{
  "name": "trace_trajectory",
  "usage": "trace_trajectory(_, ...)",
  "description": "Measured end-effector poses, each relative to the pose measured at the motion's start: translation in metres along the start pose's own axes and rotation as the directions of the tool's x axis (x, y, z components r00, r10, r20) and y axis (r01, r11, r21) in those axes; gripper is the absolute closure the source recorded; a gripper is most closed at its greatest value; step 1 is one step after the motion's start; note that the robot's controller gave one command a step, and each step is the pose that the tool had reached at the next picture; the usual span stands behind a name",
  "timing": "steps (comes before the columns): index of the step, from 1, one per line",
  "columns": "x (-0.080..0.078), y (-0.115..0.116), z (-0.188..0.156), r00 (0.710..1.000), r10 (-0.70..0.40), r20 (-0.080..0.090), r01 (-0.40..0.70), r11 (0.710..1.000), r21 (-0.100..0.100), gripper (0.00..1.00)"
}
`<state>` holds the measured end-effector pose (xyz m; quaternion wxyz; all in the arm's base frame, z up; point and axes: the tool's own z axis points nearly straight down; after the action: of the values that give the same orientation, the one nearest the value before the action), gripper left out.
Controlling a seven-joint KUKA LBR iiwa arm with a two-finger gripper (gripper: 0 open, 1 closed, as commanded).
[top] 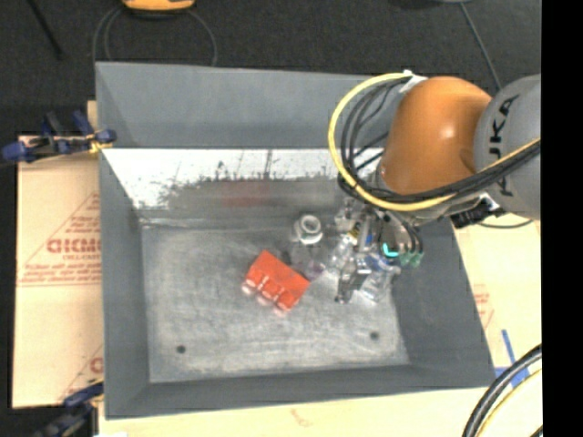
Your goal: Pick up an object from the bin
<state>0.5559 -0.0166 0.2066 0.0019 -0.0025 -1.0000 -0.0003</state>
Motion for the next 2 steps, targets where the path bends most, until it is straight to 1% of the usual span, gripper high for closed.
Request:
trace_trajectory(1, -0.051, 0.03, 0.13, 0.979, -0.206, 0.01, 0.206, 0.979, 0.006, 0.0)
trace_trajectory(2, -0.012, 0.062, 0.132, 0.916, -0.401, 0.019, 0.4, 0.916, 0.009, 0.0)
